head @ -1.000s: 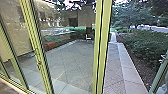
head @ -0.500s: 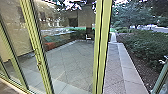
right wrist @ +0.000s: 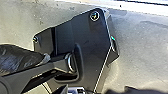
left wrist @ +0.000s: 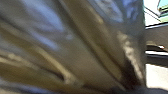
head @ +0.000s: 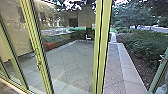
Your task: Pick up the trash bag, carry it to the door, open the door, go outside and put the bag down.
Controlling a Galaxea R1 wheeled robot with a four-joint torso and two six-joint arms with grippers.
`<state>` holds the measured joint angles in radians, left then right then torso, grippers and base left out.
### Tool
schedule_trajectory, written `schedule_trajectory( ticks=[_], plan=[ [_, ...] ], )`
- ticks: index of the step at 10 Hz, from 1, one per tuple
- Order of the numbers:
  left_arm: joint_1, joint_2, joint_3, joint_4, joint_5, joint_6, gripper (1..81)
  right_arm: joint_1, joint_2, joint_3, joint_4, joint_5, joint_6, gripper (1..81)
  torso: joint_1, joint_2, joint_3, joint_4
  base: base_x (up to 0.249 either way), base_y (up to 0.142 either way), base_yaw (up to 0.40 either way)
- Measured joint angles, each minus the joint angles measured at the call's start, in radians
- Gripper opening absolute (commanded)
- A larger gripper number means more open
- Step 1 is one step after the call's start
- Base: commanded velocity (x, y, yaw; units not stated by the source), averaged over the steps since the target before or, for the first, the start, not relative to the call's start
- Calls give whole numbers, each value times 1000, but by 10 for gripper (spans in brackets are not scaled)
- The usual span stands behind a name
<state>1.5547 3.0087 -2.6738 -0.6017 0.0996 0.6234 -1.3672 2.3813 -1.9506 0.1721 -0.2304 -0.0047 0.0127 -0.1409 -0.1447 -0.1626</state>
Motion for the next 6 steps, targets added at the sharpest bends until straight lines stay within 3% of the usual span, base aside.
schedule_trajectory(
  ticks=[2,6],
  plan=[
    [-3,0,0,0,0,0,10,-38,55,-17,0,56,-3,811,0,0,0,0,0,0,0],
    [-5,-4,0,0,-18,1,10,-91,159,-138,-13,100,-6,811,0,-1,0,0,0,0,0]
  ],
)
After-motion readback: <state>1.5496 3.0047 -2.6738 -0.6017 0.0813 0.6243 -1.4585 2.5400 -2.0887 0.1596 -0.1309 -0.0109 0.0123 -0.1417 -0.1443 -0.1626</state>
